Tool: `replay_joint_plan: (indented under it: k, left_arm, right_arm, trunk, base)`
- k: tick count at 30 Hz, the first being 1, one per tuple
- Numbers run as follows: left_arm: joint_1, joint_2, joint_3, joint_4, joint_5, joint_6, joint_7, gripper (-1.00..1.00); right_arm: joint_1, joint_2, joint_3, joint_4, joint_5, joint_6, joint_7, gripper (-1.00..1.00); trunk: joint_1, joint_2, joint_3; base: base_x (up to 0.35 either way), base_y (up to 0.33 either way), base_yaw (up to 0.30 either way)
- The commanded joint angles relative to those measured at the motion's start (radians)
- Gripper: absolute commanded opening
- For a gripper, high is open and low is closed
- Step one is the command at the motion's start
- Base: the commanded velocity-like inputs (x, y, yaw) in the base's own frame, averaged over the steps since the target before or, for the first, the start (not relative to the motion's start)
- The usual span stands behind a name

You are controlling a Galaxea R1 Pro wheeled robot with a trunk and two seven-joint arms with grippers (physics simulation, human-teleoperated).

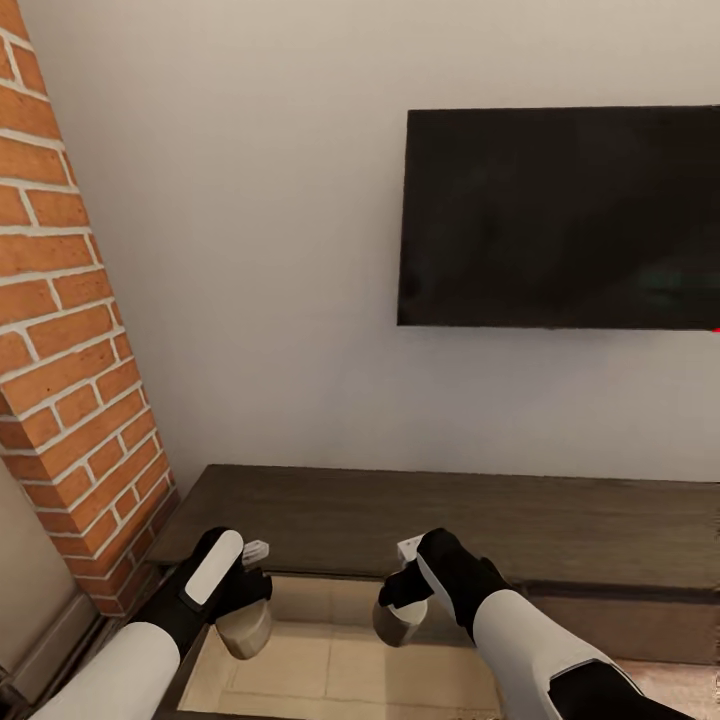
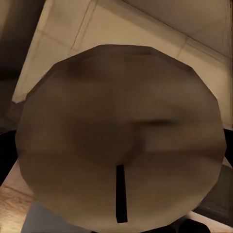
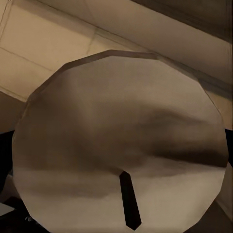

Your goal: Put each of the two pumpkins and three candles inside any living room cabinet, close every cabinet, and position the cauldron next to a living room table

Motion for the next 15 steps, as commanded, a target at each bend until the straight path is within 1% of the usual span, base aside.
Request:
replay_joint_plan:
  k: [1, 6, 9, 11, 15]
  left_arm:
    - [0.000, 0.000, 0.000, 0.000, -0.001, 0.000, 0.000, -1.00]
    - [0.000, 0.000, 0.000, 0.001, -0.001, 0.001, 0.000, -1.00]
    - [0.000, 0.003, 0.005, 0.001, 0.006, 0.002, -0.003, -1.00]
    - [0.000, 0.004, 0.006, 0.001, 0.007, 0.004, -0.004, -1.00]
    - [0.000, 0.004, 0.007, 0.001, 0.008, 0.005, -0.004, -1.00]
  right_arm:
    - [0.000, 0.000, 0.000, 0.000, -0.005, 0.001, -0.002, -1.00]
    - [0.000, -0.001, -0.001, 0.000, -0.005, 0.001, 0.000, -1.00]
    - [0.000, -0.001, 0.000, -0.001, -0.005, 0.001, 0.000, -1.00]
    - [0.000, -0.001, -0.001, -0.001, -0.005, 0.001, 0.000, -1.00]
    - [0.000, -0.001, -0.001, -0.001, -0.005, 0.000, 0.000, -1.00]
  trunk:
    - [0.004, -0.007, -0.002]
    - [0.023, -0.042, -0.013]
    - [0.035, -0.063, -0.021]
    - [0.042, -0.077, -0.027]
    - [0.058, -0.105, -0.040]
  base:
    - [0.000, 0.000, -0.232]
    - [0.000, 0.000, -0.223]
    - [0.030, 0.000, -0.074]
    - [0.177, 0.026, -0.016]
    - [0.277, 0.065, -0.004]
